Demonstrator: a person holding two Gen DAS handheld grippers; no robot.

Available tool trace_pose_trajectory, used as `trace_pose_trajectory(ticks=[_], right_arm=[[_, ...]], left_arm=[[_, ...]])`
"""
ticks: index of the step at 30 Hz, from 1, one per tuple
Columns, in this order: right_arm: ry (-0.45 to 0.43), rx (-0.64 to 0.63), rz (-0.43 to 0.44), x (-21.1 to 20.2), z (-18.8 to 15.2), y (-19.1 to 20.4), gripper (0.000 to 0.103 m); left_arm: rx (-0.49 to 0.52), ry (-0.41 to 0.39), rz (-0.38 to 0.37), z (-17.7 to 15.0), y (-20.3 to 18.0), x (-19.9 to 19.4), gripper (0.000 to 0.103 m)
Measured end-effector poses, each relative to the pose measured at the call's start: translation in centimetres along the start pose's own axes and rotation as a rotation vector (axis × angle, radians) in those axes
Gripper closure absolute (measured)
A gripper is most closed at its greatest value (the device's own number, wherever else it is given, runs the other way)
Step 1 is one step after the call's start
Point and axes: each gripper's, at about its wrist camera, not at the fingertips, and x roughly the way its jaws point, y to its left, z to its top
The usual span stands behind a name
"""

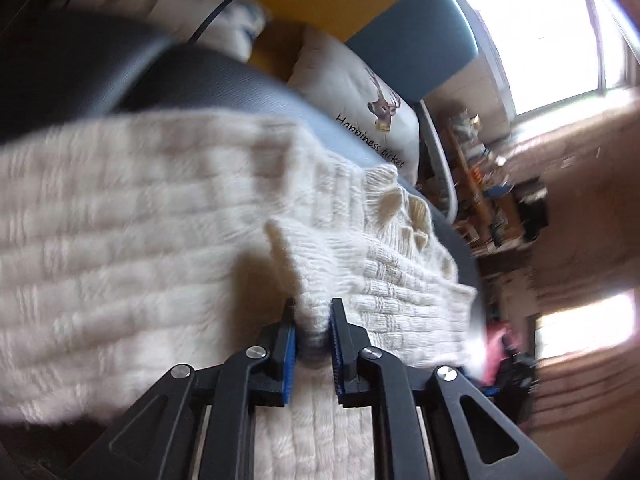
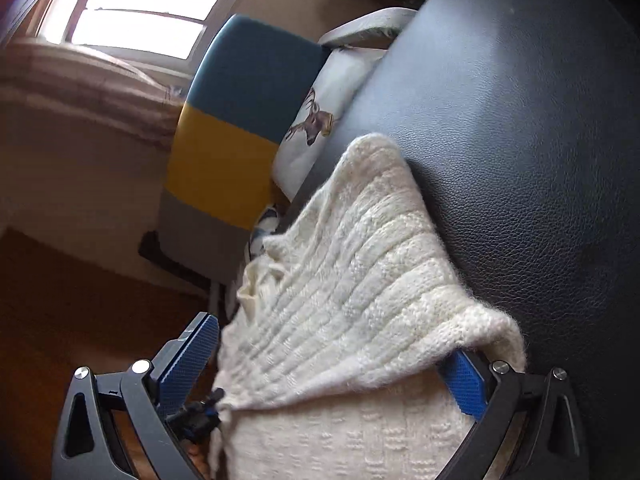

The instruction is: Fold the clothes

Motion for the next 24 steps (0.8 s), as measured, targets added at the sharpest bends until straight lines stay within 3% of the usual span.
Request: trace_pose_trajectory(ticks=[8, 12, 17, 19, 21, 24], right_arm=[[0.032, -0.083, -0.048, -0.8, -1.6, 1.3, 0.0], [0.042, -0.185, -0.058, -1.2, -2.9, 3.3, 0.0], [0.048, -0.282, -0.085, 0.5, -2.2, 5.6, 0.0], [0.057, -0.312, -0.136, 1.8, -1.7, 5.9, 0.0], [0.087, -0.344, -0.23, 3.3, -1.7, 5.4, 0.0], [0.108, -0.422, -0.285, 4.5, -2.8, 4.7, 0.0]], left_arm=[[-0.118, -0.028, -0.021, -1.2, 3.5, -2.4, 0.084], [-0.12, -0.009, -0.014, -1.6, 2.9, -1.6, 0.081], [-0.098, 0.001, 0.01, -0.7, 0.4, 0.3, 0.082], [-0.035, -0.072, 0.023, -0.8, -1.0, -0.4, 0.097], [0.015, -0.157, 0.031, -1.0, -2.2, -1.8, 0.097], [0.077, -0.221, 0.15, -1.2, -2.8, -2.9, 0.097]])
